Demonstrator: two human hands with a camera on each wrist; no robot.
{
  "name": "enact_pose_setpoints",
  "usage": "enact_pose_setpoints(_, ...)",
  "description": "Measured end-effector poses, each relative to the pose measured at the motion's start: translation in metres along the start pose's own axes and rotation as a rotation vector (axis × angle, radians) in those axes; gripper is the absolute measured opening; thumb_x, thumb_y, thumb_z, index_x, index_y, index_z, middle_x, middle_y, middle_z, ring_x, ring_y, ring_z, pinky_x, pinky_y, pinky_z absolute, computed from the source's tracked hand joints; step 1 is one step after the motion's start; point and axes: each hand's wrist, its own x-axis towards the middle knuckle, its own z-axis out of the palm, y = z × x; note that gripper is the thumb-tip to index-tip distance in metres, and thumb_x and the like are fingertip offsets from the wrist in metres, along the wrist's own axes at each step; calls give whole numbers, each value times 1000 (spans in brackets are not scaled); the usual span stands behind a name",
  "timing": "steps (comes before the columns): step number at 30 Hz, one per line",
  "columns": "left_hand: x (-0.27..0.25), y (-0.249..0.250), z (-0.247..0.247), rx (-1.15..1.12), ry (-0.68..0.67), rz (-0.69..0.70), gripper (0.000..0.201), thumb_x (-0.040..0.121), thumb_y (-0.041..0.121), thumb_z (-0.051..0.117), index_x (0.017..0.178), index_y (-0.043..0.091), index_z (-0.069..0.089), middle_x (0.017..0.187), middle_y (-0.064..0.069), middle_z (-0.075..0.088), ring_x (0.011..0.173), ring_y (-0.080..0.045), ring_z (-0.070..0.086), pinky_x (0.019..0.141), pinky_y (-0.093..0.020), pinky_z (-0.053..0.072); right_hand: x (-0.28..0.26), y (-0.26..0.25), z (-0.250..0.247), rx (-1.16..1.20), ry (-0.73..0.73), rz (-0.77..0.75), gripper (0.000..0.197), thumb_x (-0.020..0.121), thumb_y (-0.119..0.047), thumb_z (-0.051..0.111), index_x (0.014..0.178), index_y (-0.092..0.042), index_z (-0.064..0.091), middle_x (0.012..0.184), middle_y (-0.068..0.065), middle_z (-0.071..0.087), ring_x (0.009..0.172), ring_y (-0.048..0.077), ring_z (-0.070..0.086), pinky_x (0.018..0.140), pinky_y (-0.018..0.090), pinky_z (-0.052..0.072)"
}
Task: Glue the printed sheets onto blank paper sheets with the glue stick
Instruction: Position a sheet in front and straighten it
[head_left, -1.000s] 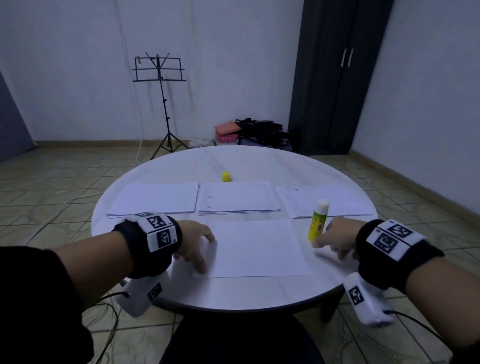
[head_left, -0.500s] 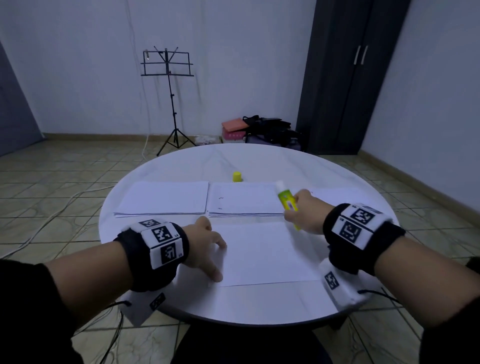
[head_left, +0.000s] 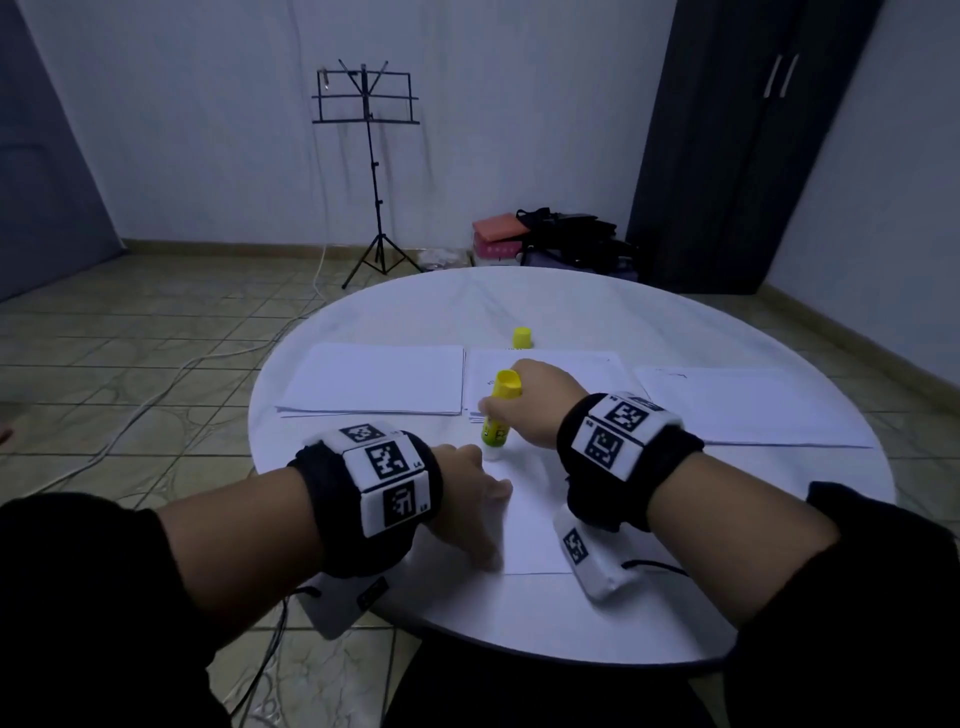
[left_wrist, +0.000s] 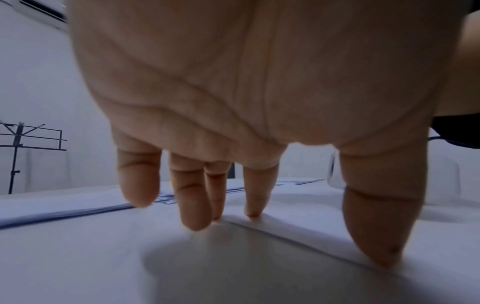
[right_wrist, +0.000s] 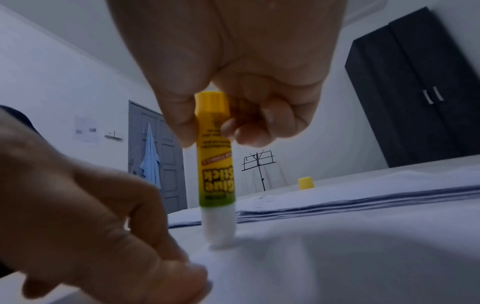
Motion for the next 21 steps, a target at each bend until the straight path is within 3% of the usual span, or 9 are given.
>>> enact_pose_setpoints(3, 1, -2, -1, -37, 17, 21, 69, 78, 56, 63, 138, 37, 35, 134, -6, 36, 126, -30, 41, 97, -37, 38, 1, 7, -4, -51, -3, 34, 26, 89, -35, 57, 95, -13, 46, 89, 1, 50, 87, 21, 49, 69, 29, 36)
enact_pose_setpoints(6, 4, -5, -2, -82, 53, 23, 76, 74, 53, 70, 140, 38, 35, 134, -1, 37, 126, -26, 42, 95, -34, 36, -2, 25, -19, -96, 33, 82, 24, 88, -33, 58, 93, -14, 46, 86, 0, 49, 84, 21, 48, 60, 27, 34)
enact_pose_setpoints(8, 4, -4, -4, -102, 69, 17, 77, 72, 51, 73, 139, 33, 39, 133, 0, 39, 124, -24, 43, 94, -31, 37, -6, 41, -31, -127, 62, 129, 23, 87, -32, 59, 93, -13, 47, 85, 0, 49, 82, 21, 48, 55, 26, 31)
enact_pose_setpoints(12, 4, -6, -7, -123, 47, 12, 76, 69, 52, 77, 133, 24, 47, 128, -1, 40, 120, -23, 46, 90, -31, 40, -14, 76, -54, -171, 97, 243, 22, 86, -32, 59, 85, -13, 47, 81, 2, 49, 80, 23, 49, 57, 29, 33)
enact_pose_setpoints(15, 5, -8, -7, -141, 26, 2, 84, 67, 56, 77, 137, 23, 43, 132, -1, 36, 124, -23, 41, 99, -36, 41, -20, 93, -66, -147, 116, 314, 22, 84, -29, 61, 82, -12, 47, 82, 5, 50, 78, 24, 51, 61, 28, 38)
enact_pose_setpoints(17, 3, -8, -7, -133, 29, -5, 88, 69, 57, 75, 141, 23, 38, 141, 0, 30, 131, -23, 33, 105, -37, 36, -23, 95, -69, -164, 131, 329, 21, 83, -27, 61, 83, -11, 48, 85, 6, 51, 77, 24, 51, 57, 27, 37)
enact_pose_setpoints(21, 1, -10, -6, -187, 24, -88, 93, 66, 58, 77, 142, 32, 30, 140, 1, 32, 130, -27, 34, 102, -39, 33, -31, 72, -64, -102, 119, 217, 16, 82, -23, 62, 81, -11, 52, 81, 4, 52, 79, 24, 53, 60, 28, 42)
